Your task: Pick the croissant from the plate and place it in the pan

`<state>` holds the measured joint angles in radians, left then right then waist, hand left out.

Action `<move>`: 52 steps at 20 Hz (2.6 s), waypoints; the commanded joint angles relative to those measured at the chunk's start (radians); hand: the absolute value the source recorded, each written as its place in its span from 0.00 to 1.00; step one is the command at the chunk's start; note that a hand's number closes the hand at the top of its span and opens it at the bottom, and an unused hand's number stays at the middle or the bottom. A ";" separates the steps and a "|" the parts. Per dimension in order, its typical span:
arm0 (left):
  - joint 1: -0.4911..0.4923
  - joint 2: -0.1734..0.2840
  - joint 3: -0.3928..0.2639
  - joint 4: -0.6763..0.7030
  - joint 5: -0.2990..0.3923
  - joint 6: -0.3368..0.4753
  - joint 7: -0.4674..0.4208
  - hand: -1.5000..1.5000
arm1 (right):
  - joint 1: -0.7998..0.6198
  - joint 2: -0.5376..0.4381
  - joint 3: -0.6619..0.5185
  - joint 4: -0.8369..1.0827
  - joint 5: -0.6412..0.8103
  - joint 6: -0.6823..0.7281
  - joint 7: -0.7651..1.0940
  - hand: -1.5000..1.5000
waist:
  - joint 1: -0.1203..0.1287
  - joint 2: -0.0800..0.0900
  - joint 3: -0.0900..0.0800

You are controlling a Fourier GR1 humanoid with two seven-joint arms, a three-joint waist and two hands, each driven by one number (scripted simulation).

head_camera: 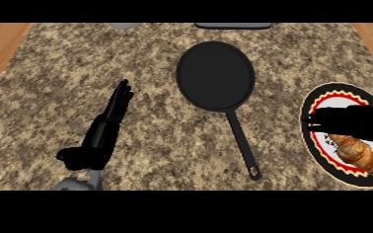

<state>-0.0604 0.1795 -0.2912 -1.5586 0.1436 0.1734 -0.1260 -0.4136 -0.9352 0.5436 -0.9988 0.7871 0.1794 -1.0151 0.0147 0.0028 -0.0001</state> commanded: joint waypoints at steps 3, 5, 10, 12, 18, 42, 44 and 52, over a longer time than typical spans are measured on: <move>0.015 -0.004 0.026 0.029 -0.004 -0.038 -0.040 0.50 | -0.053 0.077 0.000 0.182 0.100 -0.025 -0.129 0.00 | -0.001 0.001 0.001; -0.001 0.001 0.049 -0.002 0.007 -0.037 0.012 0.50 | -0.051 0.120 0.007 0.183 0.124 -0.014 -0.082 0.00 | -0.003 0.000 0.001; -0.028 0.010 0.066 0.026 0.011 -0.060 -0.001 0.50 | -0.053 0.120 0.083 0.167 0.231 -0.141 -0.109 1.00 | -0.001 0.002 0.001; -0.007 -0.042 0.019 -0.003 -0.038 0.004 0.017 0.50 | -0.045 0.110 0.066 0.177 0.228 -0.158 -0.131 1.00 | -0.003 0.000 0.001; -0.019 -0.037 0.032 -0.012 -0.016 -0.029 0.029 0.50 | -0.065 0.184 0.036 0.212 0.220 -0.197 -0.109 1.00 | -0.001 0.000 0.001; 0.016 -0.016 0.058 0.020 -0.025 -0.022 0.023 0.50 | -0.260 0.926 -0.301 -0.049 0.075 -0.417 1.207 1.00 | -0.030 -0.055 -0.007; 0.016 -0.016 0.048 0.025 -0.025 -0.036 0.017 0.50 | -0.267 0.930 -0.266 -0.076 0.093 -0.495 1.340 1.00 | -0.009 -0.043 -0.006; -0.030 -0.041 0.028 0.051 -0.039 -0.045 -0.004 0.50 | -0.375 0.934 -0.077 -0.138 0.160 -0.756 1.947 1.00 | 0.030 -0.011 -0.003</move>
<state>-0.0720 0.1510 -0.2570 -1.5293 0.1173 0.1251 -0.1134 -0.7429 -0.0128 0.3803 -1.1131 0.9010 -0.4617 0.6665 0.0392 -0.0210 -0.0045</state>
